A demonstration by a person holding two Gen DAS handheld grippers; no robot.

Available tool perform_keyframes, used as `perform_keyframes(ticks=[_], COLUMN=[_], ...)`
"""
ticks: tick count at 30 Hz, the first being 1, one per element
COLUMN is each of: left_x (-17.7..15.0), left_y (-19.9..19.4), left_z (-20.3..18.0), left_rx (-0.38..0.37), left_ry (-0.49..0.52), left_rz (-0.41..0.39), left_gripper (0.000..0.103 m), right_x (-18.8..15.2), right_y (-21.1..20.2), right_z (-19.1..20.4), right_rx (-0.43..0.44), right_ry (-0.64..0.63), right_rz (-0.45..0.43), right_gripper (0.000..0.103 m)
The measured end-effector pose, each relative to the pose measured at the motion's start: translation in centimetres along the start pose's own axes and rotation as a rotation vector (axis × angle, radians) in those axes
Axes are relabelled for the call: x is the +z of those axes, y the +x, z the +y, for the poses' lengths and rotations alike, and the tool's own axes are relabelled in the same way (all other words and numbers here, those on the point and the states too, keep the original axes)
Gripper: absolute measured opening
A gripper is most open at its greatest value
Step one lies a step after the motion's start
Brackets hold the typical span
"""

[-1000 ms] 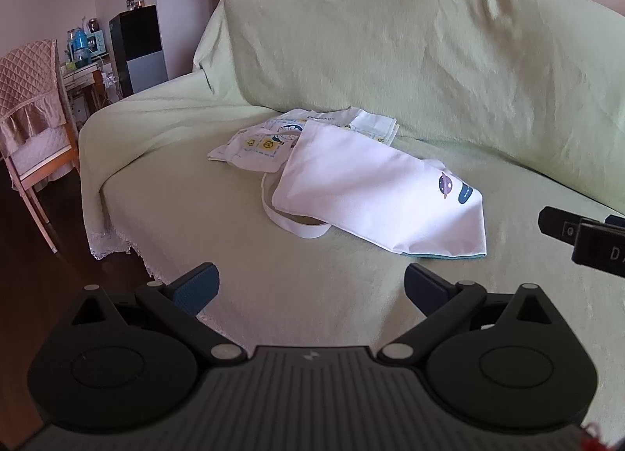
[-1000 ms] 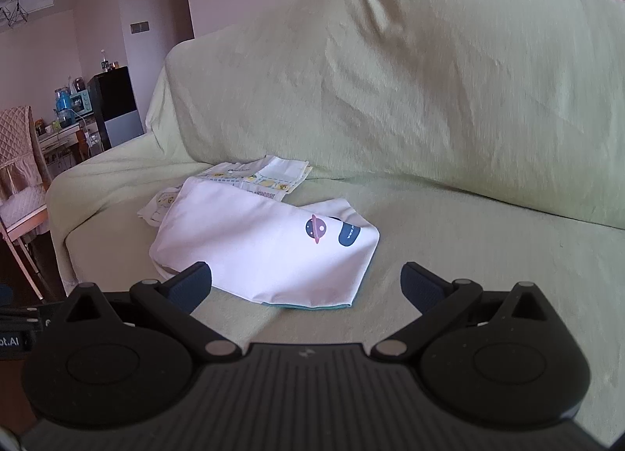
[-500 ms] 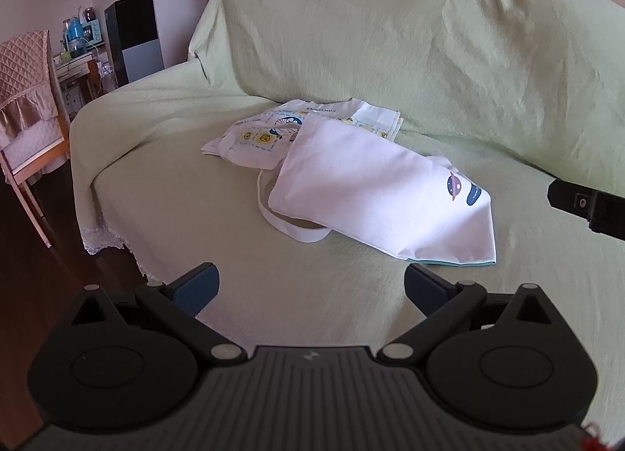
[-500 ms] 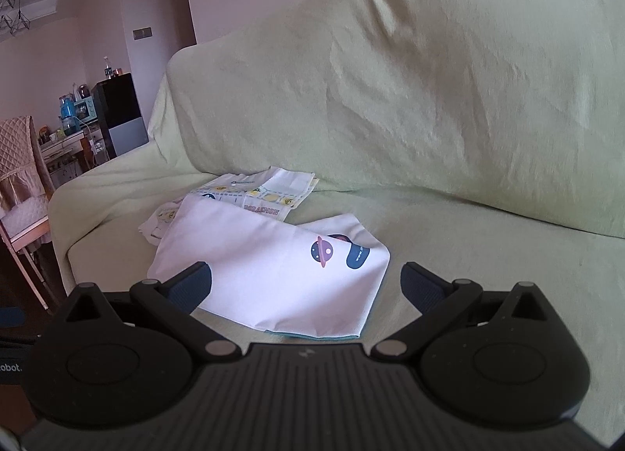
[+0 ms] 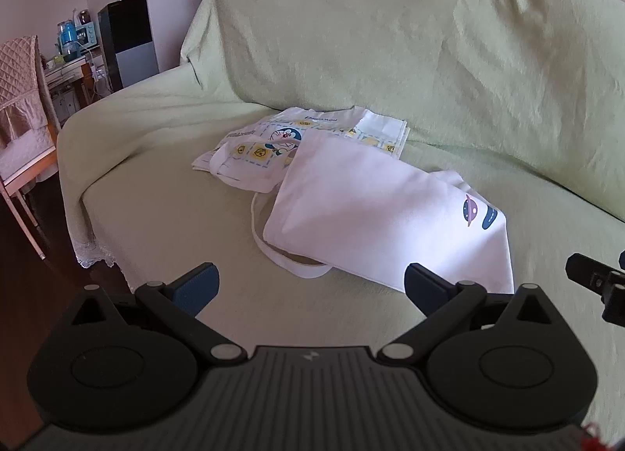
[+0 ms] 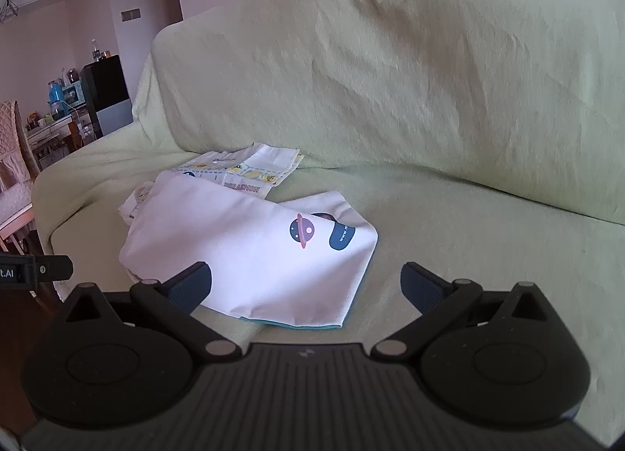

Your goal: Fold shopping bag

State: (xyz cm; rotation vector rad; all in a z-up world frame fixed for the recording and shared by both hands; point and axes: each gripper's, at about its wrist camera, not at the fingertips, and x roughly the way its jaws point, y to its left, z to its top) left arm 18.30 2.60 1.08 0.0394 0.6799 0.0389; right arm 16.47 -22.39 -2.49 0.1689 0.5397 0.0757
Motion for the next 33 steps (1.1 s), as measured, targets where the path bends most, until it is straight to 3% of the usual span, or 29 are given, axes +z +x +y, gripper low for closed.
perform_keyframes(ticks=[33], left_x=[2.8], left_y=[10.4], left_z=[0.1], left_rx=[-0.035], left_ry=[0.038], left_rz=[0.016], left_gripper=[0.101], right_x=[1.3], right_y=[9.9], right_z=[-1.0], right_rx=[-0.004], right_ry=[-0.023], right_rz=[-0.022], right_gripper=[0.102])
